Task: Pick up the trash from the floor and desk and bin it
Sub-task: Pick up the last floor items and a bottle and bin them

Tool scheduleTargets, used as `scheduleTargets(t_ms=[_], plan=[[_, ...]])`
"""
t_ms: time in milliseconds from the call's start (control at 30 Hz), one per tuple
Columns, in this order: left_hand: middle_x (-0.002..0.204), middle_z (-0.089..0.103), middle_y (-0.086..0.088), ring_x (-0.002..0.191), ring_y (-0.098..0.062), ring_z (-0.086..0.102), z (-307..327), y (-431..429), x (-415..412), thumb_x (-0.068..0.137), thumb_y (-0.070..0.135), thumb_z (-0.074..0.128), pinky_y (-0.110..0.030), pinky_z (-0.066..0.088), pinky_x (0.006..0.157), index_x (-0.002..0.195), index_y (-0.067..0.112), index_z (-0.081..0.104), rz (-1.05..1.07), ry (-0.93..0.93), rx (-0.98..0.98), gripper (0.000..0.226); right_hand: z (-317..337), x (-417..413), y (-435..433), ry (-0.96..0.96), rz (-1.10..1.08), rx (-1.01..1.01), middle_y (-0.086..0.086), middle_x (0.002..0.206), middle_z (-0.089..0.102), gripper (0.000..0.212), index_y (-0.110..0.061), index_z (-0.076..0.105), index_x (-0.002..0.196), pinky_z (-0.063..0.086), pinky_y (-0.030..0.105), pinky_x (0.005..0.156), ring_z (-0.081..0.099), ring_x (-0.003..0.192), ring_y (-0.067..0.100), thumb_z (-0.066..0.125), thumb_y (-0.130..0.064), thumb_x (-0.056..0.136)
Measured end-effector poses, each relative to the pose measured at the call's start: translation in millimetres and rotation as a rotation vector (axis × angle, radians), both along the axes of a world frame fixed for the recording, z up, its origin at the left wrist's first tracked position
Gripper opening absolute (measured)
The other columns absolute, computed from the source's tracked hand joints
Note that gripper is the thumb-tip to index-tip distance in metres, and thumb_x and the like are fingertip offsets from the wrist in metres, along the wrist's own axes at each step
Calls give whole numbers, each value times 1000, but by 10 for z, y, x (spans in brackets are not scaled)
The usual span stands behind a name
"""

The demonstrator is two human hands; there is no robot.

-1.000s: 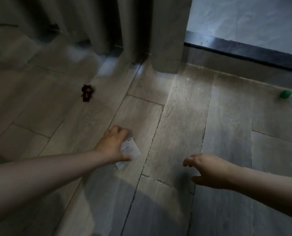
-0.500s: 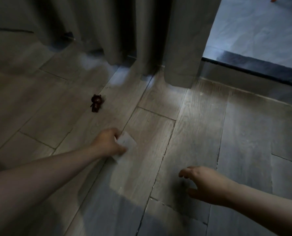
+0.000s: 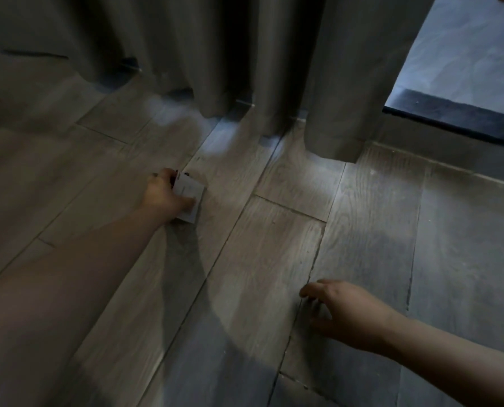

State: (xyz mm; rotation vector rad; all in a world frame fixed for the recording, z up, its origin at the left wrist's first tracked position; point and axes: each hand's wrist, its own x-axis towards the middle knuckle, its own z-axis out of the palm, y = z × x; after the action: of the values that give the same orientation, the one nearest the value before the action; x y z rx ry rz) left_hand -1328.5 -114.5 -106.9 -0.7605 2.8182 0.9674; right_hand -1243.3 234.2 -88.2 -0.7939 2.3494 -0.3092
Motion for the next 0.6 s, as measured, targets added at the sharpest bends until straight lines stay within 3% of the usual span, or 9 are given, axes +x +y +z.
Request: scheduleTargets(t_ms=[100,200,267,367,467,600], plan=[[135,47,-19,121,-35,49,-51,-28,-24,75,19,78,-41,46,97,142,13,35,-61,-63,44,79,-29,-24,28,1,-6,-3,-7,127,56,45,-27,51,134,49,26,93,57,111,9,60,-33,90],[144,41,-17,130,-32,43,-49,71,-1,79,16,74,-37,40,102,148,12,26,-120,-48,38,84,-9,-40,87,-13,-21,-7,-6,125,58,44,-26,50,134,49,27,92,58,109,9,59,-30,91],[134,52,-17,121,-31,51,-19,206,44,79,16,74,-33,43,88,138,8,41,-147,-46,35,69,20,-56,140,0,-28,2,-5,125,58,44,-25,50,135,48,27,93,57,111,11,58,-29,92],[101,62,-13,92,-24,58,67,512,137,79,18,75,-26,37,71,107,3,60,-178,-76,46,36,42,-103,255,27,-41,23,-3,127,58,45,-25,49,135,48,28,93,57,112,14,58,-33,91],[90,62,-10,84,-23,57,145,944,248,74,14,78,-26,36,69,93,6,61,-239,-41,98,27,71,-179,465,59,-86,69,3,130,58,50,-22,48,136,47,33,93,57,115,22,61,-34,89],[85,65,-4,77,-18,59,268,1616,418,71,13,80,-24,42,61,90,14,63,-384,-56,200,26,168,-257,919,129,-187,99,7,129,58,53,-18,47,137,45,31,93,55,117,25,64,-30,88]])
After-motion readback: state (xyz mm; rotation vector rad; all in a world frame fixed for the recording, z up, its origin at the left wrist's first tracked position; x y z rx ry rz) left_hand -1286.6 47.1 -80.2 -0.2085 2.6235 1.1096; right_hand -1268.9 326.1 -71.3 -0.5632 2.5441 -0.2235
